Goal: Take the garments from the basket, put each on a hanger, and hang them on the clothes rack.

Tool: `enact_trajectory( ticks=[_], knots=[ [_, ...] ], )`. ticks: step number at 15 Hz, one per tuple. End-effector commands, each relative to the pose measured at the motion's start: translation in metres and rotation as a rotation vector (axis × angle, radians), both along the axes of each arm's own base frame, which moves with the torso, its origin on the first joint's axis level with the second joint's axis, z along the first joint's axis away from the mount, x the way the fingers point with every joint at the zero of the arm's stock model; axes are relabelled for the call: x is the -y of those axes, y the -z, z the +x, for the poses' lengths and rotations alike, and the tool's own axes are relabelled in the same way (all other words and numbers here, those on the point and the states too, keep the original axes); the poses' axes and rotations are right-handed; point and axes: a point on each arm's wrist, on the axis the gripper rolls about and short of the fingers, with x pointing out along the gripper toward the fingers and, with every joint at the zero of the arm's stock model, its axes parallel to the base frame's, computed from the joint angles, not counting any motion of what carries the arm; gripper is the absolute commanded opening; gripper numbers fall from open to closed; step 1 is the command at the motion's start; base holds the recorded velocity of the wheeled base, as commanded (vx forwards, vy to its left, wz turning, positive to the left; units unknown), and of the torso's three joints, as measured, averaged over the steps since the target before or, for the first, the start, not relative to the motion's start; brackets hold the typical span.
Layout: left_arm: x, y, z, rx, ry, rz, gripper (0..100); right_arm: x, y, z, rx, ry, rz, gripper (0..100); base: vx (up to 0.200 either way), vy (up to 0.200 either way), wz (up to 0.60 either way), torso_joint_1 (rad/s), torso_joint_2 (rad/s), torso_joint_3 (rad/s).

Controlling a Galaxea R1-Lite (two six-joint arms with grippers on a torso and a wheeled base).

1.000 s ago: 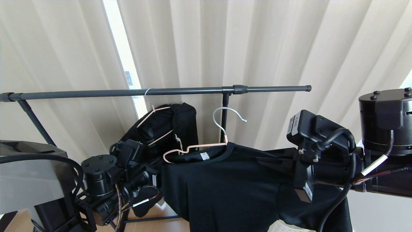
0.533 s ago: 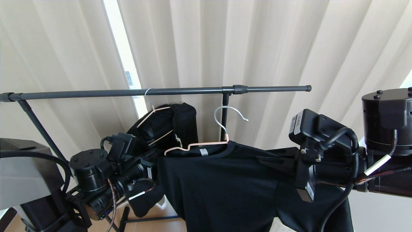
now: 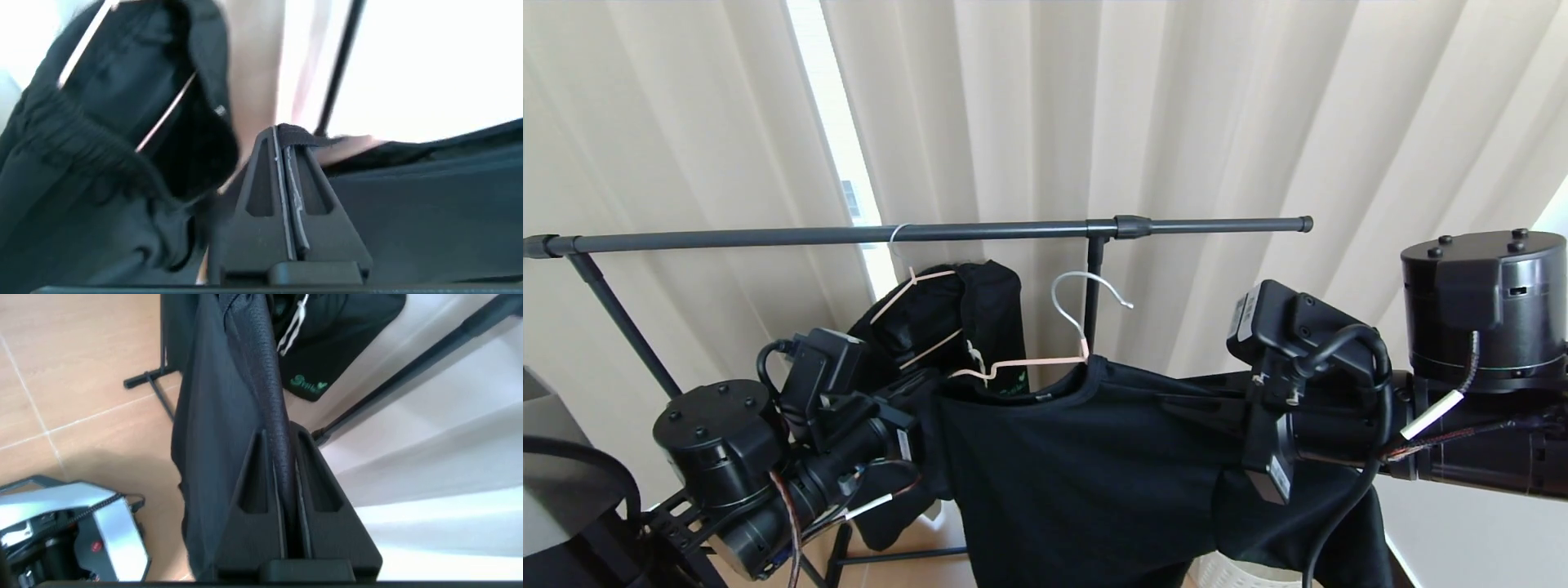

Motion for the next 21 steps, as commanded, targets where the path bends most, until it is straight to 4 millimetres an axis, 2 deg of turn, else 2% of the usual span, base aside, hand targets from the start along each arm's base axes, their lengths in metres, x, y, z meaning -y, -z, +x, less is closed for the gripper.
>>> enact_trajectory(
  ticks=[1, 3, 7, 12, 16, 21],
  knots=[
    [0.004, -0.008, -0.009, 0.022, 0.029, -0.011, 0, -0.003, 0.007, 0.003, -0.014, 0.002, -0.001, 0, 0.0, 0.0, 0.0, 0.0, 0.0, 0.0],
    [0.006, -0.011, -0.014, 0.035, 0.046, -0.018, 0, -0.007, 0.009, 0.003, -0.021, -0.004, 0.039, 0, 0.0, 0.0, 0.0, 0.0, 0.0, 0.0],
    [0.007, -0.015, -0.016, 0.047, 0.052, -0.024, 0, -0.014, 0.018, -0.001, -0.076, -0.121, 0.085, 0, 0.0, 0.0, 0.0, 0.0, 0.0, 0.0],
    [0.016, -0.02, -0.027, 0.061, 0.106, -0.034, 0, -0.029, 0.034, 0.007, -0.138, -0.145, 0.118, 0, 0.0, 0.0, 0.0, 0.0, 0.0, 0.0],
    [0.027, -0.028, -0.049, 0.08, 0.193, -0.049, 0, -0.042, 0.058, 0.018, -0.116, -0.153, 0.184, 0, 0.0, 0.0, 0.0, 0.0, 0.0, 0.0],
    [0.038, -0.03, -0.076, 0.078, 0.313, -0.056, 0, -0.054, 0.065, 0.022, -0.121, -0.145, 0.296, 0, 0.0, 0.0, 0.0, 0.0, 0.0, 0.0]
  ],
)
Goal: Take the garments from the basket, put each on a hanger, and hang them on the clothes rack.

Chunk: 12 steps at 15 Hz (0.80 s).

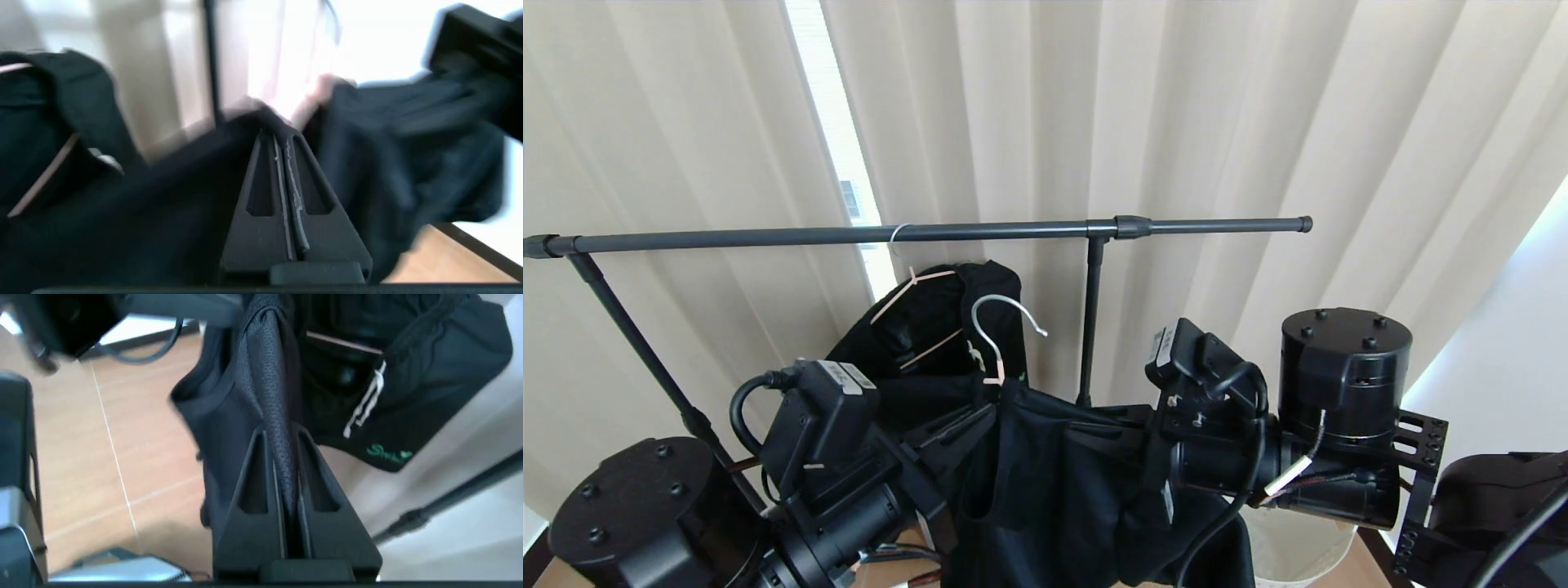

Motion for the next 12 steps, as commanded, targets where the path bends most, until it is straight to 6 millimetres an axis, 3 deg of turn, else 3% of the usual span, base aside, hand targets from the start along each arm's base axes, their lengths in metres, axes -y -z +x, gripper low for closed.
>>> enact_trajectory(
  ticks=[1, 12],
  knots=[
    [0.001, -0.003, -0.009, 0.009, 0.031, -0.008, 0, -0.004, 0.014, 0.003, -0.003, -0.001, 0.004, 0, 0.0, 0.0, 0.0, 0.0, 0.0, 0.0],
    [-0.011, -0.001, -0.009, -0.002, 0.052, 0.005, 0, 0.008, 0.002, 0.002, 0.118, -0.019, 0.122, 0, 0.0, 0.0, 0.0, 0.0, 0.0, 0.0]
  ],
)
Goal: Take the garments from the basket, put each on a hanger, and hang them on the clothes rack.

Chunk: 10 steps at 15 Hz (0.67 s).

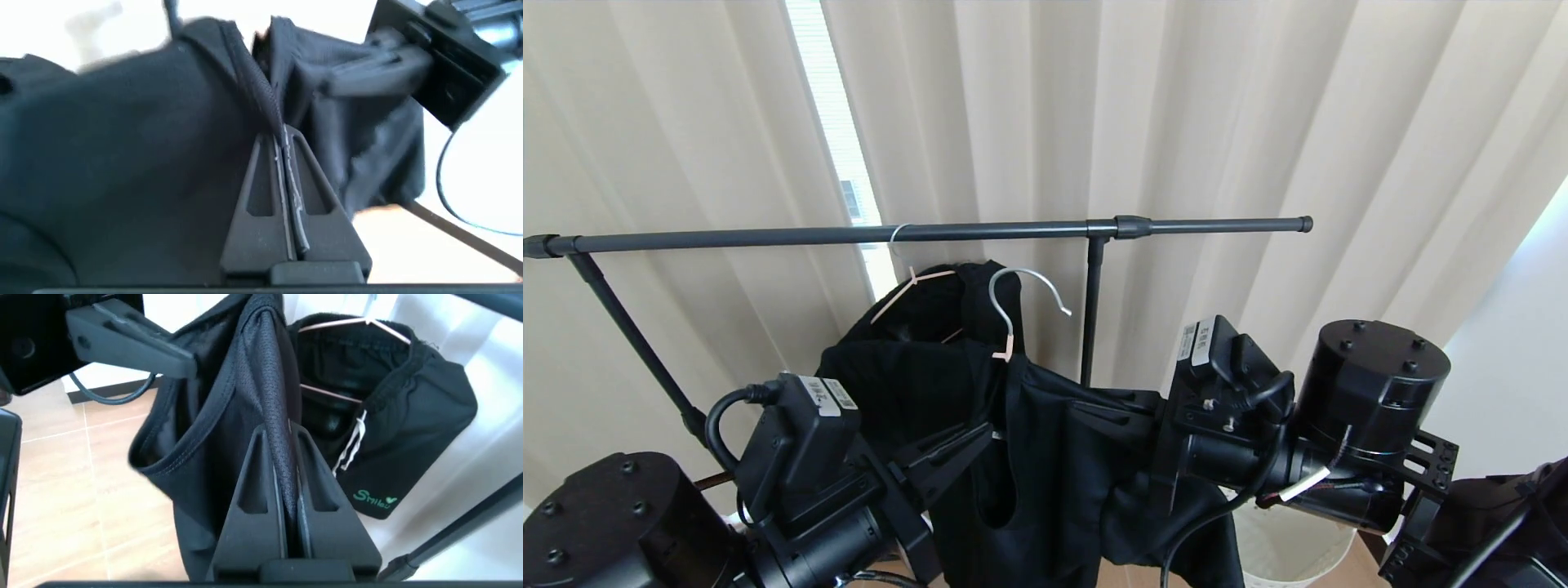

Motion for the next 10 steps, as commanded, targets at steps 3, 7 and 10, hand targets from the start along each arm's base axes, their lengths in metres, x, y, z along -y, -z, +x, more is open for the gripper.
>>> enact_trajectory(
  ticks=[3, 7, 10],
  knots=[
    [-0.002, -0.002, -0.001, 0.003, 0.0, -0.009, 100, 0.001, -0.004, -0.001, 0.012, 0.001, 0.008, 0, 0.0, 0.0, 0.0, 0.0, 0.0, 0.0],
    [-0.012, -0.017, -0.006, 0.066, 0.023, -0.05, 100, 0.011, -0.006, 0.007, 0.02, 0.04, 0.015, 0, 0.0, 0.0, 0.0, 0.0, 0.0, 0.0],
    [-0.05, -0.028, 0.02, 0.127, -0.105, -0.059, 100, 0.034, -0.012, 0.015, 0.035, 0.055, 0.02, 0, 0.0, 0.0, 0.0, 0.0, 0.0, 0.0]
  ],
)
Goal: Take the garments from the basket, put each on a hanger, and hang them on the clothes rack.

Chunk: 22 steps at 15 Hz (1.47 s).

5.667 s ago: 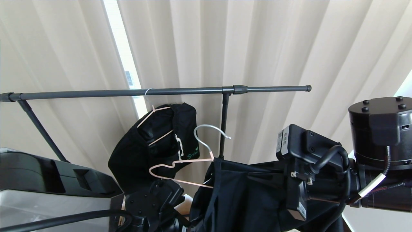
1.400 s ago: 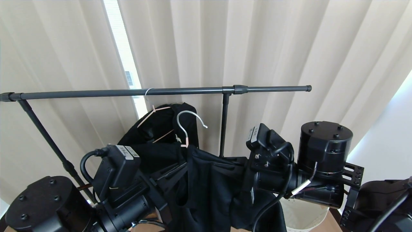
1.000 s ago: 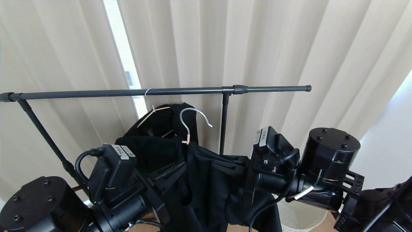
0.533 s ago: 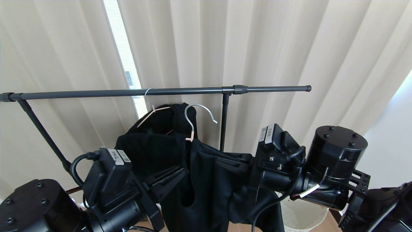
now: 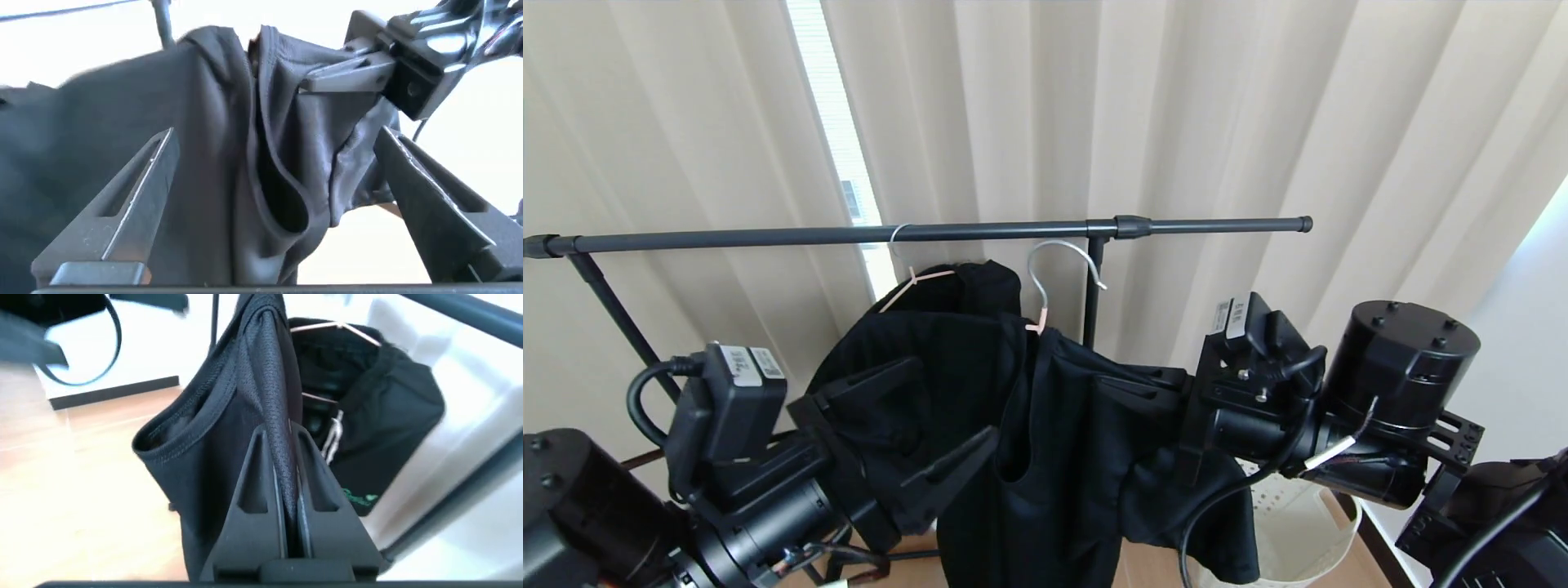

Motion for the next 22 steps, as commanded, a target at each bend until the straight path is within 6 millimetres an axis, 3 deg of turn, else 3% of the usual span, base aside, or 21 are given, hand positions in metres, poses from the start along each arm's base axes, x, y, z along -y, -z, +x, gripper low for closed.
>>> enact_trajectory(
  ticks=[1, 2, 4, 9, 11, 22],
  knots=[
    [-0.048, -0.01, 0.023, 0.055, -0.076, -0.002, 100, 0.02, -0.005, 0.005, 0.011, 0.007, 0.009, 0, 0.0, 0.0, 0.0, 0.0, 0.0, 0.0],
    [-0.07, -0.01, 0.028, 0.05, -0.048, 0.007, 100, 0.028, -0.006, 0.009, 0.012, -0.002, 0.009, 0, 0.0, 0.0, 0.0, 0.0, 0.0, 0.0],
    [-0.093, -0.011, 0.03, 0.0, 0.007, -0.024, 100, 0.041, -0.005, 0.014, 0.021, 0.005, -0.006, 0, 0.0, 0.0, 0.0, 0.0, 0.0, 0.0],
    [-0.113, -0.003, 0.027, -0.155, 0.185, -0.082, 100, 0.071, -0.003, 0.016, 0.036, -0.204, -0.009, 0, 0.0, 0.0, 0.0, 0.0, 0.0, 0.0],
    [-0.115, 0.007, 0.033, -0.208, 0.209, -0.087, 100, 0.083, -0.005, 0.017, 0.041, -0.275, 0.006, 0, 0.0, 0.0, 0.0, 0.0, 0.0, 0.0],
    [-0.099, 0.05, 0.054, -0.404, 0.25, -0.102, 100, 0.084, -0.014, 0.011, 0.031, -0.302, 0.03, 0, 0.0, 0.0, 0.0, 0.0, 0.0, 0.0]
  ],
)
